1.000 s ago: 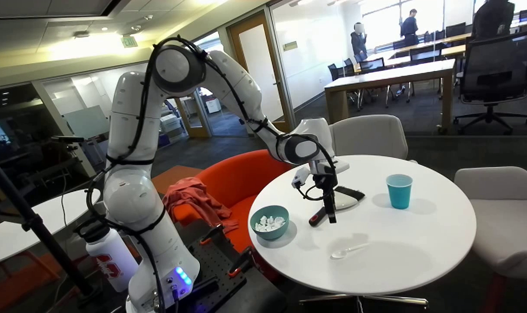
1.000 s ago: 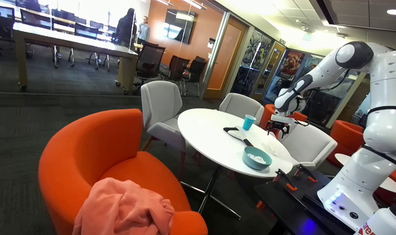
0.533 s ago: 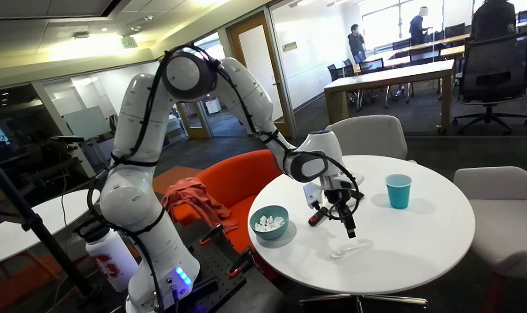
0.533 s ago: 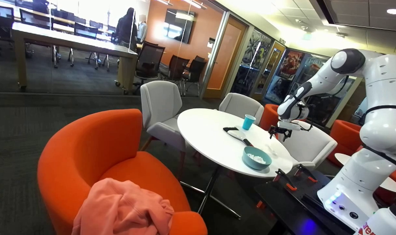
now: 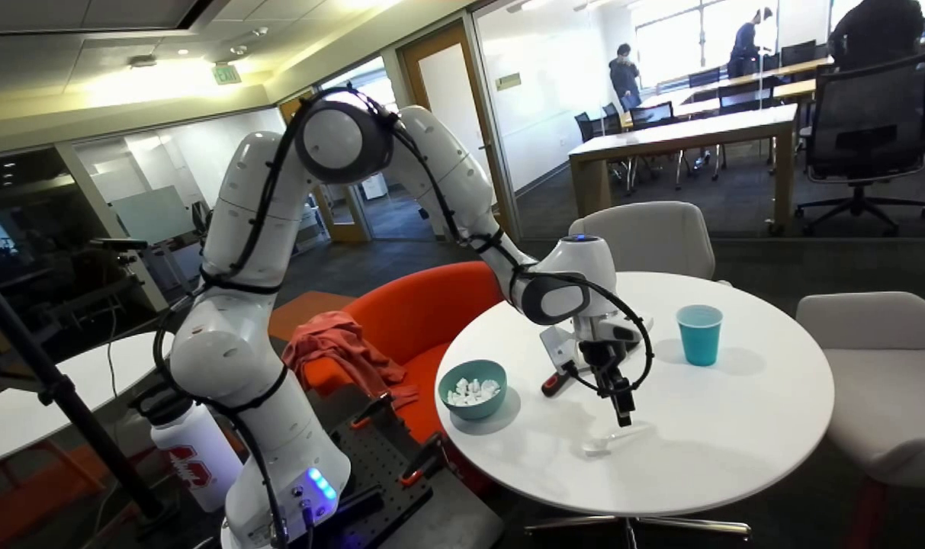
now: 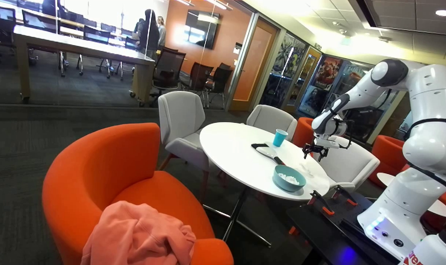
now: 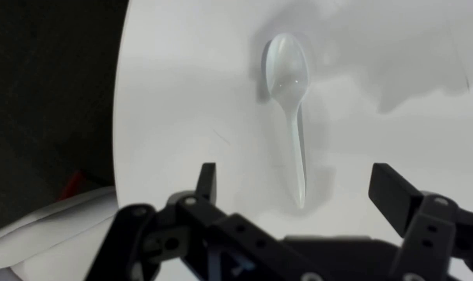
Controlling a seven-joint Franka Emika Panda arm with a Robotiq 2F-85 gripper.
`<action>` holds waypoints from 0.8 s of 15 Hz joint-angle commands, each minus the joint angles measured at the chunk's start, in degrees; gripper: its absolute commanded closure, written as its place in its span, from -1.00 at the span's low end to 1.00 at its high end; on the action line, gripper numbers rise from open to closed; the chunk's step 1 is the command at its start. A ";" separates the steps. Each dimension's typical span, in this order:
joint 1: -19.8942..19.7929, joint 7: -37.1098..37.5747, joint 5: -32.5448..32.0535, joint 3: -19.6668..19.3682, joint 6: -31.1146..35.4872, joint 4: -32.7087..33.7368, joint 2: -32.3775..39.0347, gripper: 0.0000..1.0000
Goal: Put the spoon in the cup
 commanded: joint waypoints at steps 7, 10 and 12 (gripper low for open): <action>-3.61 -4.39 7.72 4.75 1.30 3.85 4.99 -1.00; -4.43 -5.67 8.57 4.93 1.76 4.69 6.18 -1.00; -5.08 -5.82 8.67 4.79 1.67 5.28 6.76 -1.00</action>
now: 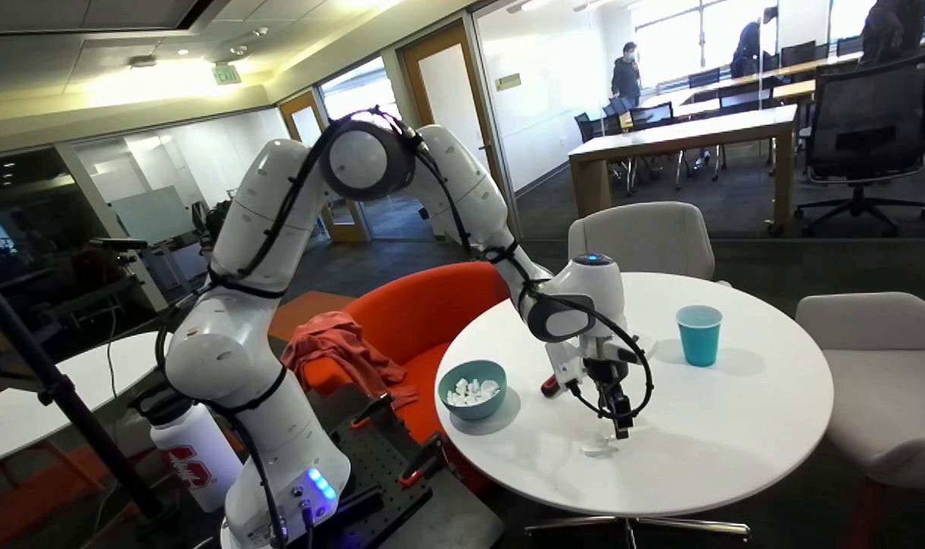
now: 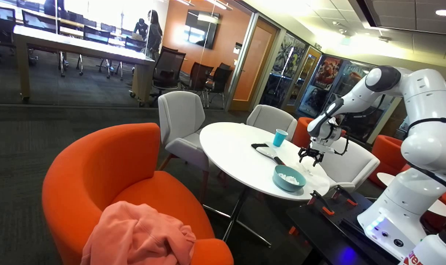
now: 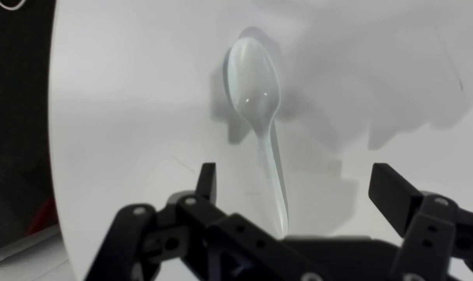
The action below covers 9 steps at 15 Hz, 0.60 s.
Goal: Put the spoon in the cup
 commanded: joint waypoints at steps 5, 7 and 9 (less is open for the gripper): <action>-2.90 -2.89 1.72 0.91 0.37 2.59 2.28 -1.00; -3.21 -3.59 1.77 1.17 0.34 2.92 2.74 -1.00; -3.11 -3.61 1.78 1.34 0.39 3.10 3.18 -1.00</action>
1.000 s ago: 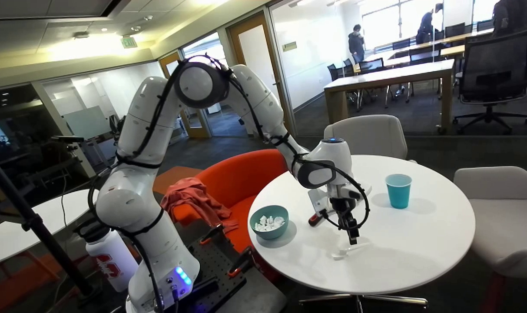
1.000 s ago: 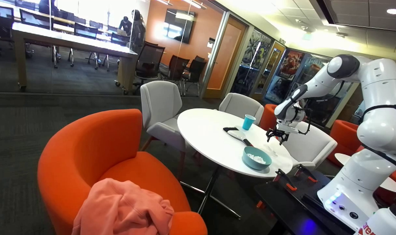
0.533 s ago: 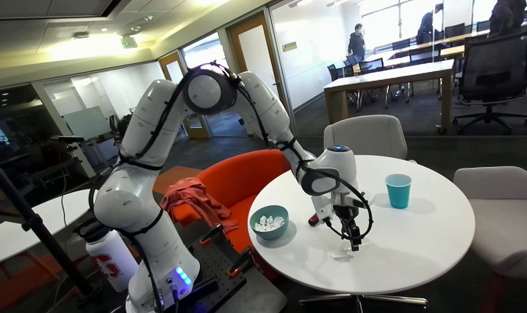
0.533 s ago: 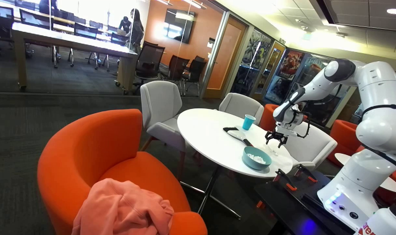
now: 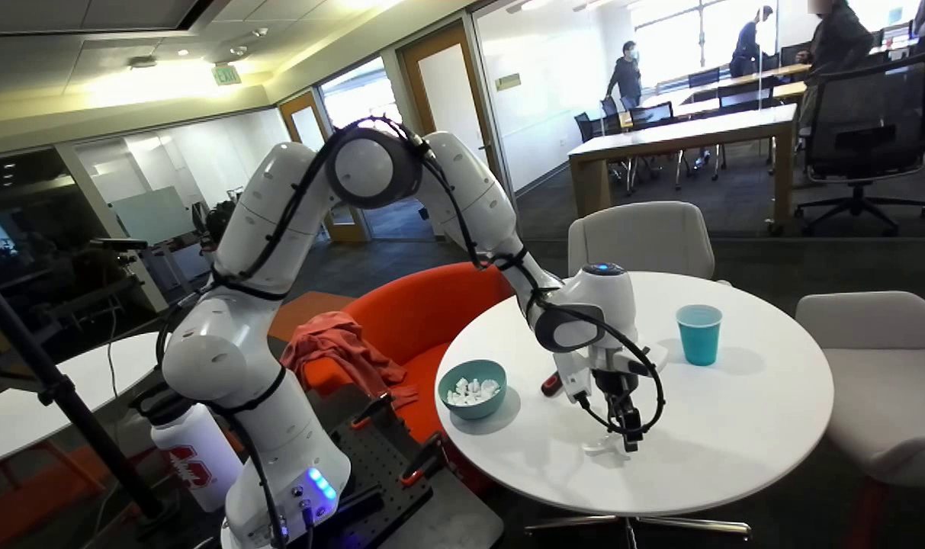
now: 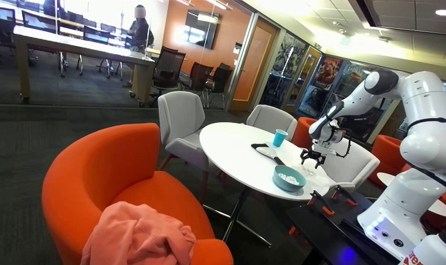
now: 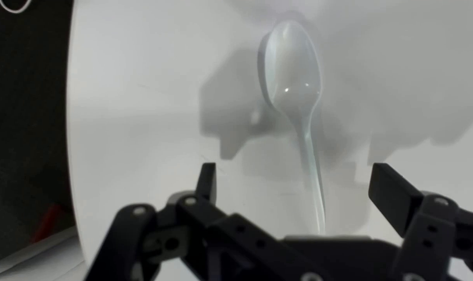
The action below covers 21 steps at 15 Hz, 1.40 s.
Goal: Put the spoon in the cup
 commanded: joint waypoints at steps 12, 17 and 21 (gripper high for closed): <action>-0.62 -2.30 2.37 2.63 -0.47 1.90 1.82 0.72; -1.19 -3.68 2.91 3.83 -1.53 0.14 -1.11 0.96; -5.55 -6.61 8.20 7.37 -8.70 0.62 -6.48 0.96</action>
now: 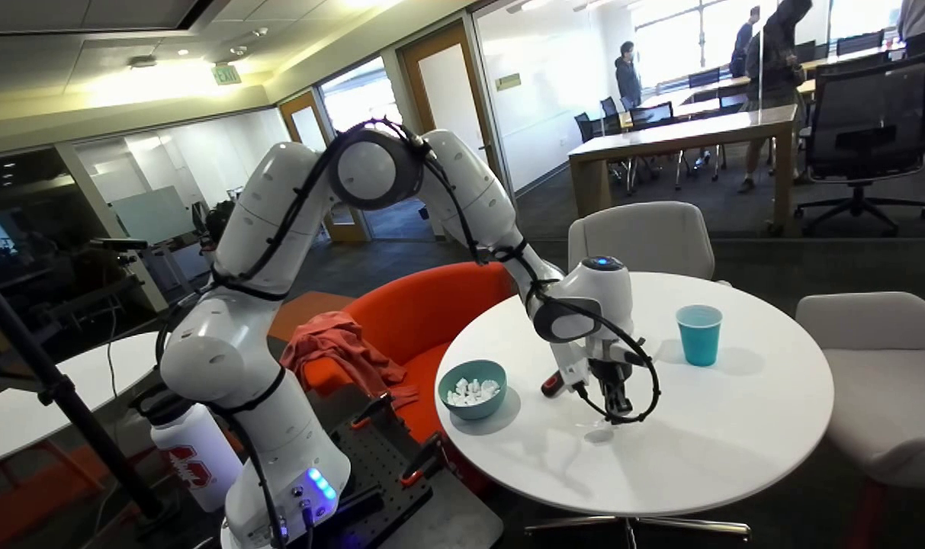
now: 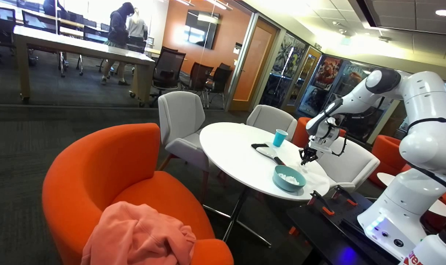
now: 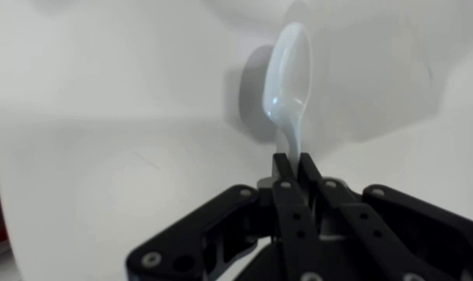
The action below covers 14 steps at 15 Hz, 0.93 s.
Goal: Put the spoon in the cup
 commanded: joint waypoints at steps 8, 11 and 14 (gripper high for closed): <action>-6.93 -5.03 15.01 2.80 -31.66 10.48 -7.22 0.83; -6.93 -4.89 15.20 1.98 -36.25 13.39 -6.47 0.83; -6.98 -4.27 19.26 3.04 -33.19 14.15 -4.57 0.96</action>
